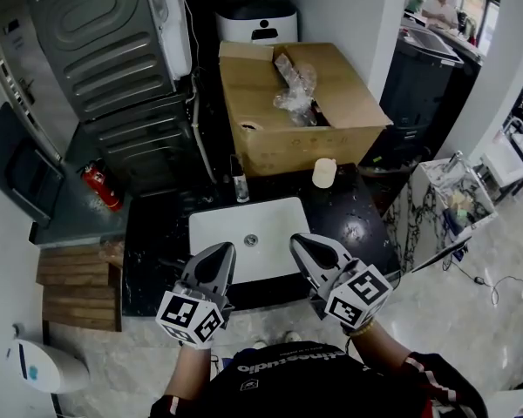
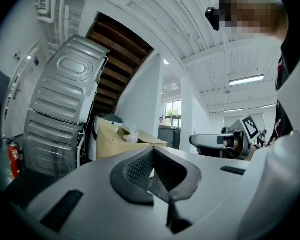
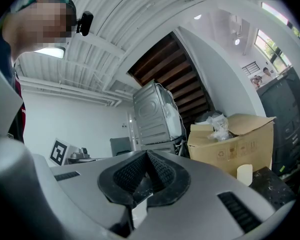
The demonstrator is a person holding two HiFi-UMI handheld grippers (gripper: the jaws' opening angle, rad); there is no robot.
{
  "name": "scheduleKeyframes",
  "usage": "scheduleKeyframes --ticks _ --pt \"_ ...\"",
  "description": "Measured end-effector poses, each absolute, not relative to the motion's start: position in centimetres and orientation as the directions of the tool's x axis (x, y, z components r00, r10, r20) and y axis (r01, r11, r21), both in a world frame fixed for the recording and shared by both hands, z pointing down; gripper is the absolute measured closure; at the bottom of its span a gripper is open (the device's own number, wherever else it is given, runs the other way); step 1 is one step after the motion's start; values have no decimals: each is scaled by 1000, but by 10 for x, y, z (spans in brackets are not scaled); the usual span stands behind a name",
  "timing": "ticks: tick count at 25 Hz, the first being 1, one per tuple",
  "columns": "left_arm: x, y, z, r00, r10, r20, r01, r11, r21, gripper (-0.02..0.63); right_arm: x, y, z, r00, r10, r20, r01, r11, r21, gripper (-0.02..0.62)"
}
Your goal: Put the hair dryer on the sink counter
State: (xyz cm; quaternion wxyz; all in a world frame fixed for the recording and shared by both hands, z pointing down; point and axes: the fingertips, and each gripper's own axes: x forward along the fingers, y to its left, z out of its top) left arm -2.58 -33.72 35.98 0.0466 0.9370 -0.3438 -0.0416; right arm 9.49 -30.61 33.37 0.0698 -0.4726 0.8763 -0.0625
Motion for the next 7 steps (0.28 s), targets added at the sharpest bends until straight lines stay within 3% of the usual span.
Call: scheduleKeyframes --ticks 7 --pt "-26 -341 359 770 -637 -44 -631 -769 103 591 96 -312 333 -536 -842 -57 -827 538 -165 557"
